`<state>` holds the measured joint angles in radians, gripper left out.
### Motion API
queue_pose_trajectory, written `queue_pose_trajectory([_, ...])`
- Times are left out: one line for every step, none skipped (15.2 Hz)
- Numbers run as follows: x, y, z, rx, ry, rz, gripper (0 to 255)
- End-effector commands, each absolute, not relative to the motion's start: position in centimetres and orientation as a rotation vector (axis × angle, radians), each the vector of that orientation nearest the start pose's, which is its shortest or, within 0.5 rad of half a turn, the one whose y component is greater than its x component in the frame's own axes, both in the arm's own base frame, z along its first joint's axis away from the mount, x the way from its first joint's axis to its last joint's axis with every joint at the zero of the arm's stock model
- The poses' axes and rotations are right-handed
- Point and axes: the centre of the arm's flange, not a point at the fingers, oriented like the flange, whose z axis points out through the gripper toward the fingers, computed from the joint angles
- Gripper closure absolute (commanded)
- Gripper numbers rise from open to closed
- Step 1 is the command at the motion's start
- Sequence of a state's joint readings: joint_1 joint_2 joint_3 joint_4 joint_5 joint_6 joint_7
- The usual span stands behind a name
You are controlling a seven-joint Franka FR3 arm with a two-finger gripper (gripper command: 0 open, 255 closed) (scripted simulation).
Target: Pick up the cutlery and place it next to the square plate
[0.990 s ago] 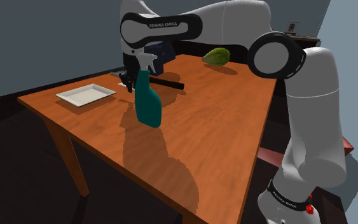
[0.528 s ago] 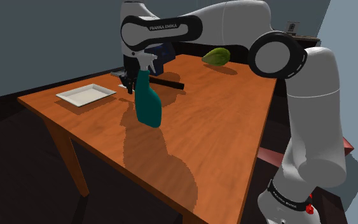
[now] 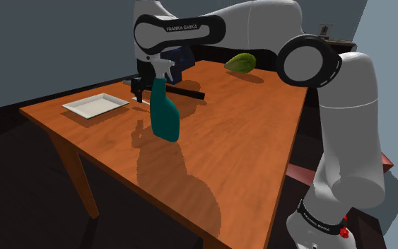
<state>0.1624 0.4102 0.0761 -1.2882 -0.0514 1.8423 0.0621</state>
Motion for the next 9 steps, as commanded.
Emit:
queue_pose_trajectory([67.6, 14.9, 55.0, -3.119, -0.279, -0.229, 0])
queue_pose_trajectory([67.4, 14.9, 56.3, -3.119, -0.279, -0.229, 0])
queue_pose_trajectory([67.3, 14.9, 57.3, -3.119, -0.279, -0.229, 0])
queue_pose_trajectory([67.3, 14.9, 57.3, -3.119, -0.279, -0.229, 0])
queue_pose_trajectory([67.3, 14.9, 57.3, -3.119, -0.279, -0.229, 0])
queue_pose_trajectory([67.3, 14.9, 57.3, -3.119, -0.279, -0.229, 0])
queue_pose_trajectory([67.3, 14.9, 57.3, -3.119, -0.279, -0.229, 0])
queue_pose_trajectory([67.3, 14.9, 57.3, -3.119, -0.279, -0.229, 0])
queue_pose_trajectory([67.3, 14.9, 57.3, -3.119, -0.279, -0.229, 0])
